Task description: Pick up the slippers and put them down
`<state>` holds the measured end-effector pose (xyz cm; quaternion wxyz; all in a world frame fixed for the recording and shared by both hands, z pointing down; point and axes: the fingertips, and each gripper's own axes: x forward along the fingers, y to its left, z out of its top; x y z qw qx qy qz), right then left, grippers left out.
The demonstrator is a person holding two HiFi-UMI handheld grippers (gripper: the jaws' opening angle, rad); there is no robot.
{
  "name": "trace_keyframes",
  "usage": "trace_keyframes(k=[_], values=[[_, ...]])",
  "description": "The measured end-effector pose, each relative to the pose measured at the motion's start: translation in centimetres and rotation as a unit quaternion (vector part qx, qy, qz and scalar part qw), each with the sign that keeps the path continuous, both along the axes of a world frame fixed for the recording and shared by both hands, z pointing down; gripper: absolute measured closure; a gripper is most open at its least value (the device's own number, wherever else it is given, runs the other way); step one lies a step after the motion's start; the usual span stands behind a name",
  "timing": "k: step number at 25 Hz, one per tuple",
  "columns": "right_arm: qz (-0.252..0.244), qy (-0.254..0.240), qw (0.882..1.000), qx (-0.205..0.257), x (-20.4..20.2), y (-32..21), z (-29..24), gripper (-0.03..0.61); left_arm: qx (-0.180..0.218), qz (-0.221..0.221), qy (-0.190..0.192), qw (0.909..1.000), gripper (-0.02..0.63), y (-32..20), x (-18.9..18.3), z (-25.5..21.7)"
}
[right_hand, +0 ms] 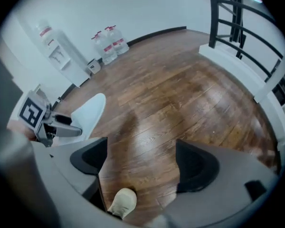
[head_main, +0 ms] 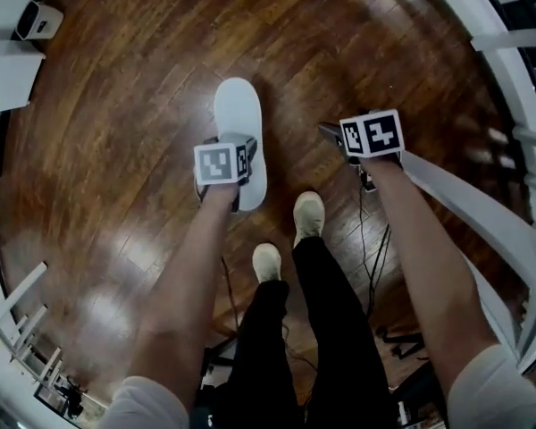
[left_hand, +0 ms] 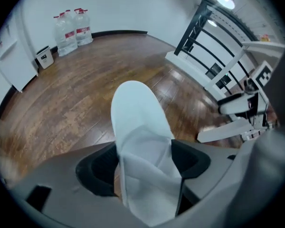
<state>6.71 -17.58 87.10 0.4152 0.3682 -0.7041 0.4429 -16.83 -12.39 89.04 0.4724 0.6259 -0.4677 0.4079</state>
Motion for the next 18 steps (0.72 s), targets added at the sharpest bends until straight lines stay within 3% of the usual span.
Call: trace_keyframes(k=[2, 3, 6, 10, 15, 18], values=[[0.011, -0.009, 1.0, -0.004, -0.4, -1.5, 4.0, 0.121, 0.008, 0.005, -0.013, 0.9999, 0.325, -0.1, -0.3, 4.8], [0.017, -0.015, 1.0, -0.005, -0.7, -1.8, 5.7, 0.13, 0.008, 0.006, -0.024, 0.9997, 0.48, -0.1, -0.7, 7.3], [0.013, -0.021, 1.0, -0.017, -1.8, -0.5, 10.3, 0.13, -0.026, 0.012, -0.075, 0.9968, 0.546, 1.5, -2.9, 15.1], [-0.011, -0.021, 0.999, -0.028, -2.9, 1.8, 14.7, 0.13, -0.044, 0.01, -0.107, 0.9933, 0.546, 2.4, -5.7, 20.6], [-0.017, -0.014, 0.999, -0.036, -3.5, 2.7, 15.8, 0.13, -0.045, 0.036, -0.113, 0.9919, 0.537, 3.0, -5.9, 20.7], [-0.024, -0.015, 0.999, -0.034, -4.2, 2.9, 15.1, 0.13, -0.053, 0.022, -0.099, 0.9934, 0.518, 3.3, -5.4, 20.9]])
